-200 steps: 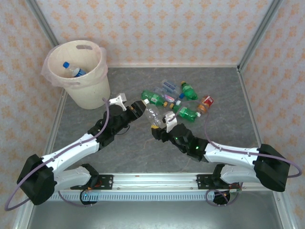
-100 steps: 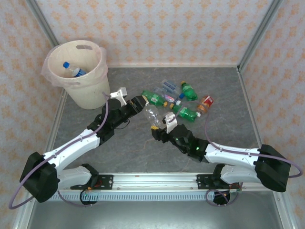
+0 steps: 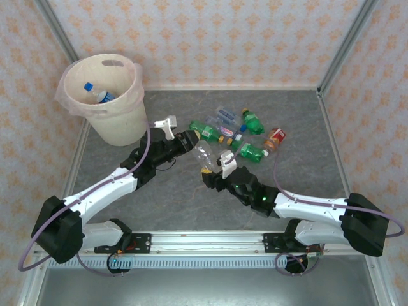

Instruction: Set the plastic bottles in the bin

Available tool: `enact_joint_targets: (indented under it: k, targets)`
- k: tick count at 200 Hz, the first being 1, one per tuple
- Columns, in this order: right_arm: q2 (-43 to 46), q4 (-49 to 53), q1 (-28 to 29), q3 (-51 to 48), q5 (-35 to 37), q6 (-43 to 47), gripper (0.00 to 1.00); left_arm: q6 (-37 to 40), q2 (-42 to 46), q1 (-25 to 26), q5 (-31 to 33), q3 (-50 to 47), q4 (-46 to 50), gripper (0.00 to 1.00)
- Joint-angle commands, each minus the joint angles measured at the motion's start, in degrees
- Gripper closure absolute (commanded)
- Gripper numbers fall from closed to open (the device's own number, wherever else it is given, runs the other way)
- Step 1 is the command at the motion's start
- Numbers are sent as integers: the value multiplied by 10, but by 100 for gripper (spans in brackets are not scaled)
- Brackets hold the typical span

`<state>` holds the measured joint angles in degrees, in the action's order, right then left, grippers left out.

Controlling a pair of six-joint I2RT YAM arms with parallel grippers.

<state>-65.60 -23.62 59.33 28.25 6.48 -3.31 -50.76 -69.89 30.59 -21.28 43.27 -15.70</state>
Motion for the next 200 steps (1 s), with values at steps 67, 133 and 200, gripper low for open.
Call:
enact_joint_targets:
  k: [67, 133, 200]
  targets:
    - [30, -14, 3, 1, 25, -20, 0, 59, 37, -6, 51, 60, 89, 75]
    - [93, -15, 3, -1, 41, -27, 0, 165, 54, -40, 219, 206, 274, 75]
    - [154, -29, 3, -16, 44, -30, 0, 253, 30, -152, 325, 388, 380, 74]
